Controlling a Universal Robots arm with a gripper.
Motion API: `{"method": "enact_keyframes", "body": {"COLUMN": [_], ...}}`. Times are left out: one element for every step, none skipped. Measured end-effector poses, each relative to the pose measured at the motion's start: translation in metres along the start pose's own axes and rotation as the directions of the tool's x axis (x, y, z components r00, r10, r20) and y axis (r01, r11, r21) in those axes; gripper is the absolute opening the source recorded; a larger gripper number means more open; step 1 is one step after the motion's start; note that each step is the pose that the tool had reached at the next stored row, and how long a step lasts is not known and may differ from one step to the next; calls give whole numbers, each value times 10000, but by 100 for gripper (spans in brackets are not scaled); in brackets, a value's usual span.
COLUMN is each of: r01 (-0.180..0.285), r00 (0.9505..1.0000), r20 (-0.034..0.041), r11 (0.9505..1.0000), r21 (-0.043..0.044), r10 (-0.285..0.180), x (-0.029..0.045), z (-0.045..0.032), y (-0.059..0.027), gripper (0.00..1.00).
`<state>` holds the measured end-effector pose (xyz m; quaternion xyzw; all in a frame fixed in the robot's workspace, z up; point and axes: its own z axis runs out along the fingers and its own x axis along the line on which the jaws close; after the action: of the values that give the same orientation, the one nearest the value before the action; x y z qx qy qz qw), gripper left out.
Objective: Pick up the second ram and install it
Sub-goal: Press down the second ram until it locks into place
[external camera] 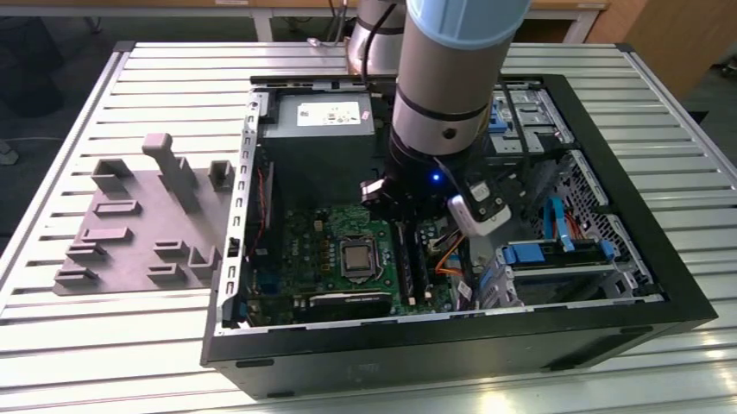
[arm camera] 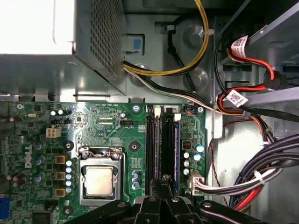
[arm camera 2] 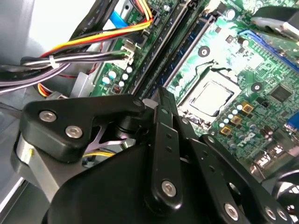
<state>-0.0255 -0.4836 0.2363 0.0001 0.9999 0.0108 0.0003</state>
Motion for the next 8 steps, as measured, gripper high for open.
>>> {"method": "enact_keyframes", "body": {"r01": [4, 9, 20, 21, 23, 23, 24, 25], "r00": [10000, 10000, 10000, 10000, 10000, 10000, 10000, 10000], "r20": [0, 0, 0, -1, 0, 0, -1, -1], "r11": [10000, 10000, 10000, 10000, 10000, 10000, 10000, 10000], "r21": [-1, -1, -1, 0, -1, -1, 0, 1], "r10": [-4, -9, -20, -21, -23, -23, -24, -25], "x": [0, 0, 0, 0, 0, 0, 0, 0], "z": [16, 31, 69, 82, 95, 106, 116, 125], "y": [0, -1, -1, -2, -2, -2, -3, -3], "gripper": [13, 13, 13, 13, 13, 13, 13, 13]}}
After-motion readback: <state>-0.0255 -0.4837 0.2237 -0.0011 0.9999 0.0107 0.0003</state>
